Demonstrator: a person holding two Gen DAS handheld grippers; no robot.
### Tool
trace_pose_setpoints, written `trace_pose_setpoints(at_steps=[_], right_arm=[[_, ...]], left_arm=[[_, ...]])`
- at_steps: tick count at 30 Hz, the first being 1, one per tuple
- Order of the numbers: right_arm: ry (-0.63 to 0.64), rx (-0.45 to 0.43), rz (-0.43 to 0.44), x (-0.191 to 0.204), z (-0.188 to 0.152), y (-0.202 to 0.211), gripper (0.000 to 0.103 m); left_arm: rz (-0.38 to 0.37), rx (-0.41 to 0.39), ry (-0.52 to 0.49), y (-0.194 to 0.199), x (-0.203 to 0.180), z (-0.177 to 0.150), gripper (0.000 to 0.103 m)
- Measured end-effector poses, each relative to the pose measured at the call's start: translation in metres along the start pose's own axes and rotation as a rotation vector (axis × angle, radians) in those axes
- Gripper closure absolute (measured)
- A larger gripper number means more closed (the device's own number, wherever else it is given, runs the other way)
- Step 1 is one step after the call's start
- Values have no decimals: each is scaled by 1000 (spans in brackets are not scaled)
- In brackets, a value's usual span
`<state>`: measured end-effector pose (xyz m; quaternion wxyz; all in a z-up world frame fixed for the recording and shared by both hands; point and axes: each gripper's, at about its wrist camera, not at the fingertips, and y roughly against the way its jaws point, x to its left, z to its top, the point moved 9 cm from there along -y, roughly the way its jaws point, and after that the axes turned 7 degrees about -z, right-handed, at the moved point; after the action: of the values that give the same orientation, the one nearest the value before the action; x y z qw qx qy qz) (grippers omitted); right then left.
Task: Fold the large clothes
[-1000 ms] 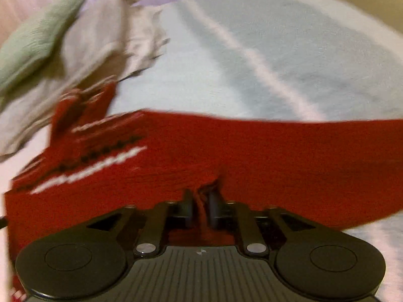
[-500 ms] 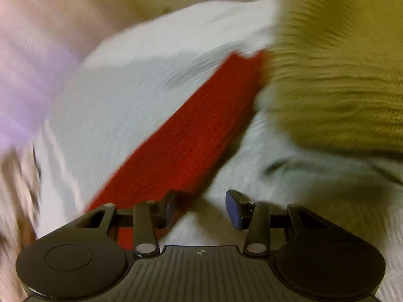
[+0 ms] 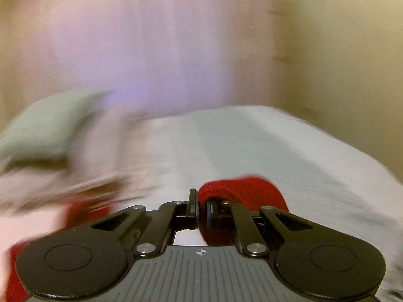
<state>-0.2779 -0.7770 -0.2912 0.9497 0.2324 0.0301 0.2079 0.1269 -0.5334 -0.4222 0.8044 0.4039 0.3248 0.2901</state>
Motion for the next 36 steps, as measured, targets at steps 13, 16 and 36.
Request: trace_pose_setpoints(at_steps=[13,16,36], right_arm=[[576,374,263,202,-194,16,43],[509,409,150,140,-170,2,43],[-24,506,18,-7,-111,-94,43]], left_arm=[[-174,28,-53,21,-6,-32,64],[-312,34,-89,19,-55,-22,67],[-154,-29,-199,-48,-71,8,101]])
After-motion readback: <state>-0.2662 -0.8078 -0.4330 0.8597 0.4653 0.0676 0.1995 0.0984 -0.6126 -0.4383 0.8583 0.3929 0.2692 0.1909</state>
